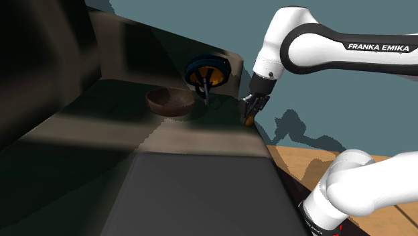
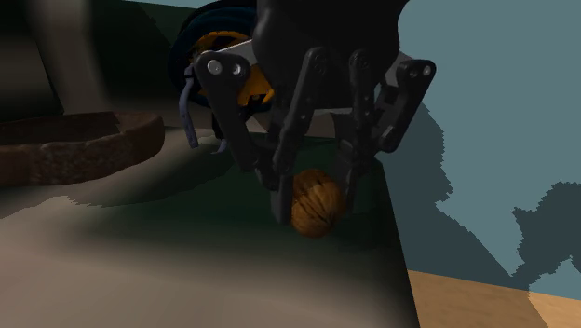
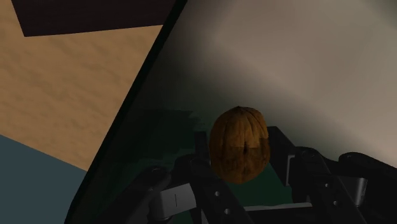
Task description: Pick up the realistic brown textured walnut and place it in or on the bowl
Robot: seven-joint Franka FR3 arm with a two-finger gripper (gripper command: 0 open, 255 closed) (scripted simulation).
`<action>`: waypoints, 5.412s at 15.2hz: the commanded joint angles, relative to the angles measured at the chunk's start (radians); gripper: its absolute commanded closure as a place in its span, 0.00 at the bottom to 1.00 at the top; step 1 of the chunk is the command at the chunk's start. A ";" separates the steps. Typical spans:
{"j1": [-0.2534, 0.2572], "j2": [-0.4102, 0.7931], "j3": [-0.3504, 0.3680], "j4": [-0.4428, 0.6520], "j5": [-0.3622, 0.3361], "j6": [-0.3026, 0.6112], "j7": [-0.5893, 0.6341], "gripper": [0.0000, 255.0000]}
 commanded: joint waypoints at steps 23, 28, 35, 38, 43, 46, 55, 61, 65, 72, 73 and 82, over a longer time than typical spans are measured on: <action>-0.011 0.131 0.008 0.384 -0.016 -0.251 0.038 1.00; -0.012 0.312 0.076 0.534 -0.021 -0.216 0.111 1.00; 0.000 0.592 0.165 0.809 -0.080 -0.214 0.226 1.00; 0.019 0.726 0.198 0.958 -0.127 -0.236 0.279 1.00; 0.091 0.981 0.234 1.278 -0.230 -0.320 0.359 1.00; 0.082 0.957 0.230 1.203 -0.219 -0.267 0.355 1.00; 0.064 0.911 0.226 1.019 -0.200 -0.126 0.349 1.00; 0.061 0.905 0.225 0.981 -0.198 -0.094 0.348 1.00; 0.061 0.905 0.225 0.981 -0.198 -0.094 0.348 1.00; 0.063 0.909 0.226 1.021 -0.200 -0.129 0.348 0.00; 0.067 0.916 0.227 1.063 -0.202 -0.166 0.349 0.00; 0.074 0.933 0.229 1.147 -0.209 -0.234 0.352 0.00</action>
